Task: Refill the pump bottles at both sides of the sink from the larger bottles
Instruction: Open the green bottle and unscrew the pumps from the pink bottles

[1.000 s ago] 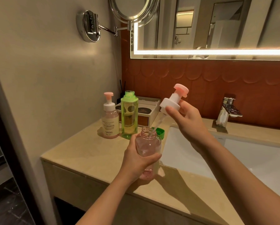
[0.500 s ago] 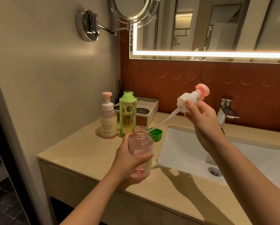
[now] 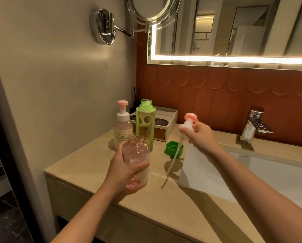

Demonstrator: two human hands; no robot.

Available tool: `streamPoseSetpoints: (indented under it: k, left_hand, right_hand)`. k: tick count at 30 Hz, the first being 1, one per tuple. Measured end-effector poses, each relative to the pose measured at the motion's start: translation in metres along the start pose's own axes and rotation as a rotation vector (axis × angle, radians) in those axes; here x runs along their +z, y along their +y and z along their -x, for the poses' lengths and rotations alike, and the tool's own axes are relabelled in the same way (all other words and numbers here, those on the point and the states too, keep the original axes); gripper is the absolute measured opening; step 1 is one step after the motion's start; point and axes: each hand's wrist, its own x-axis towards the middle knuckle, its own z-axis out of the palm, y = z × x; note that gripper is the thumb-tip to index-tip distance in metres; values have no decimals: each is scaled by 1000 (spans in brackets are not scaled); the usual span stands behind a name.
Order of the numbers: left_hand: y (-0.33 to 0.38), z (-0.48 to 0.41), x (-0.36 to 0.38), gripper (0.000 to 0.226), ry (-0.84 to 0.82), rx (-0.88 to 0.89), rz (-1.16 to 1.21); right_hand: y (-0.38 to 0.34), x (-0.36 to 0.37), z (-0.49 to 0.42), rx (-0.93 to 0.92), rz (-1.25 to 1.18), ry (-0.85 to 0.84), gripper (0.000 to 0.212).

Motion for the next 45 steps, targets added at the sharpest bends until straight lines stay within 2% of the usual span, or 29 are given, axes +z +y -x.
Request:
streamPoseSetpoints:
  k: [4,8,11,14,22,30,34,35,37,38,40,42,43,45]
  left_hand:
    - [-2,-4,2,61,16,1,6]
    - [-6,-8,3,62,7,-6,14]
    - [-8,-12,4,61,2,-5,8]
    - [-11,-15,4,62,6,4,5]
    - [-16,-17,5,65,2,6,-26]
    - [-17,-16,3,66,-42,33,-80]
    - [-26,-22,1,80,-48,60,-90]
    - [-26,-23,1,90,-39,54,-60]
    - [-23,-26,-1,107,16,34,2]
    - [-19,-29,-3,107,64,32,27]
    - [-12,-42,-9,87,155,35,36]
    - [-7,-65,-17,52,242,2,26]
    - [-6,-78,-21,46,284,-22,2]
    - [-3,-103,-28,54,319,-62,-82]
  right_hand:
    - [12,32,-20,-3,240,-79,30]
    - [19,57,-35,50,350,-127,34]
    - [20,71,-43,100,383,-181,37]
    - [21,84,-50,127,416,-207,30]
    - [23,107,-53,151,549,-203,24]
    - [17,93,-48,89,577,-227,24]
    - [14,82,-42,4,555,-234,27]
    - [13,79,-41,-11,552,-241,28]
    - [9,73,-39,-28,542,-248,28]
    - [6,71,-38,-35,535,-252,28]
    - [1,65,-35,-49,521,-259,28]
    - [-3,59,-33,-56,507,-263,27]
    - [-4,57,-32,-62,506,-263,27]
    - [-7,52,-32,-64,496,-258,28]
